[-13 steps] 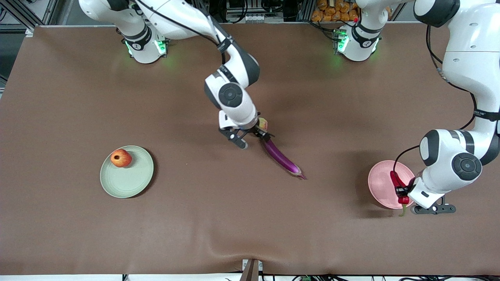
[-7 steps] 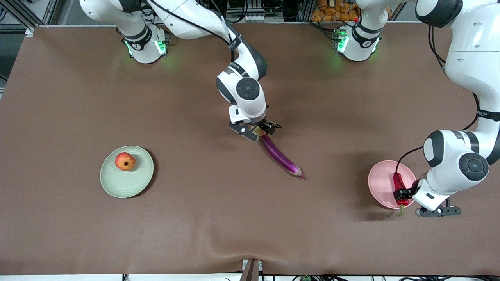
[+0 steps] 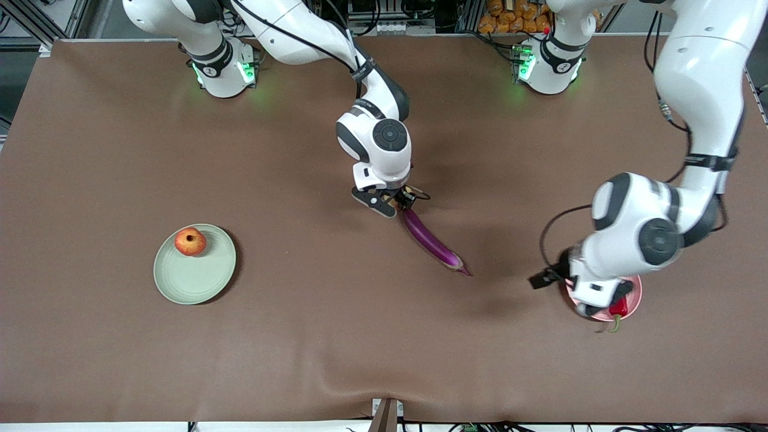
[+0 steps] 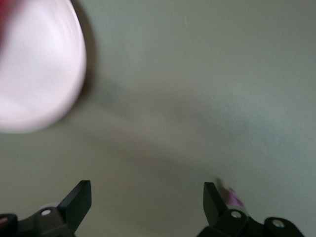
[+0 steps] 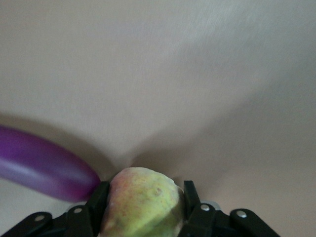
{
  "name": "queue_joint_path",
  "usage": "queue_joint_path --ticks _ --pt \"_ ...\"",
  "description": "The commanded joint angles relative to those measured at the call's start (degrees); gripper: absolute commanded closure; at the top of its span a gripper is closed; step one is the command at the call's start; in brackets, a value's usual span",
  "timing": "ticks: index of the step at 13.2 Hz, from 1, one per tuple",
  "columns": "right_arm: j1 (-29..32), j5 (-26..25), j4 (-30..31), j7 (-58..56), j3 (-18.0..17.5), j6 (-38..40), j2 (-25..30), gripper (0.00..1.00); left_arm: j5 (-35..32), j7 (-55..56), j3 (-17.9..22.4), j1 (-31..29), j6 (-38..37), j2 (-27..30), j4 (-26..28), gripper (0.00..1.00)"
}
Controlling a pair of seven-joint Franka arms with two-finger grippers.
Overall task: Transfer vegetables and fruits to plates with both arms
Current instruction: 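Carry the peach to the green plate while the left gripper grasps the eggplant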
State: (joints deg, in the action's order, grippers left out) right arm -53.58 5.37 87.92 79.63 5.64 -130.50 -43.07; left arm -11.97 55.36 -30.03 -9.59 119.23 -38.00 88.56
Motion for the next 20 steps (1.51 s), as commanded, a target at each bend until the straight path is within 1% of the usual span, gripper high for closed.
queue_joint_path --ticks 1,3,5,7,8,10,11,12,13,14,15,16,17,18,19,20 --pt "3.6 -1.7 -0.2 -1.0 0.3 7.7 5.9 0.63 1.6 18.3 0.2 6.9 3.6 -1.8 0.5 0.0" --pt "8.6 -1.6 -0.2 -9.4 0.2 16.9 11.2 0.63 1.2 30.0 0.3 11.1 8.6 -3.7 1.1 0.0" --pt "15.3 -1.3 -0.3 -20.9 0.1 24.7 15.3 0.62 0.9 37.0 0.8 15.0 13.5 -5.0 2.7 0.0" --pt "23.1 -1.0 -0.6 -33.7 0.1 30.1 16.3 0.62 0.8 41.2 2.2 19.0 13.7 -6.0 2.8 0.0" --pt "26.9 -1.4 -0.6 -40.5 0.2 31.3 16.4 0.62 0.8 43.1 4.5 21.9 14.0 -6.5 2.7 0.0" --pt "36.4 -0.2 -1.0 -52.0 -0.1 30.8 15.4 0.58 0.8 44.8 8.8 26.9 15.6 -7.3 2.9 0.0" --pt "39.4 0.3 -1.7 -57.3 -0.3 30.0 13.4 0.58 0.9 44.9 10.0 27.8 16.9 -7.9 2.9 0.0" --pt "40.9 0.3 -2.0 -62.0 -0.2 27.3 12.0 0.58 0.9 45.9 10.1 28.1 19.6 -9.2 3.0 0.0" --pt "41.9 0.3 -1.7 -65.2 -0.1 22.4 10.8 0.58 0.8 46.9 10.2 28.6 21.3 -10.0 3.0 0.08" --pt "42.8 0.3 -1.4 -67.1 -0.2 19.2 9.7 0.55 0.6 46.9 10.5 28.7 21.6 -10.1 3.0 0.39" --pt "42.9 0.3 -1.6 -67.8 -0.2 16.5 8.0 0.54 0.5 46.3 10.6 28.4 21.3 -9.7 3.0 0.71" --pt "42.9 -0.1 -1.6 -67.9 -0.2 12.5 6.7 0.51 0.3 46.1 10.7 28.0 20.8 -9.4 3.0 1.0" --pt "42.9 -0.4 -1.3 -68.1 -0.1 8.8 5.5 0.37 0.3 45.5 10.7 27.7 19.6 -8.5 3.1 1.0" --pt "43.2 -0.4 -1.2 -69.1 -0.1 6.9 4.8 0.04 0.2 45.3 10.7 27.4 15.9 -6.6 3.1 1.0" --pt "43.6 -0.4 -1.2 -70.7 -0.1 7.3 4.9 0.0 0.2 44.6 10.7 27.2 12.5 -4.3 3.1 1.0" --pt "44.0 -0.4 -1.2 -71.7 -0.1 7.8 5.1 0.0 0.0 42.6 10.7 26.6 8.7 -1.4 3.1 1.0"
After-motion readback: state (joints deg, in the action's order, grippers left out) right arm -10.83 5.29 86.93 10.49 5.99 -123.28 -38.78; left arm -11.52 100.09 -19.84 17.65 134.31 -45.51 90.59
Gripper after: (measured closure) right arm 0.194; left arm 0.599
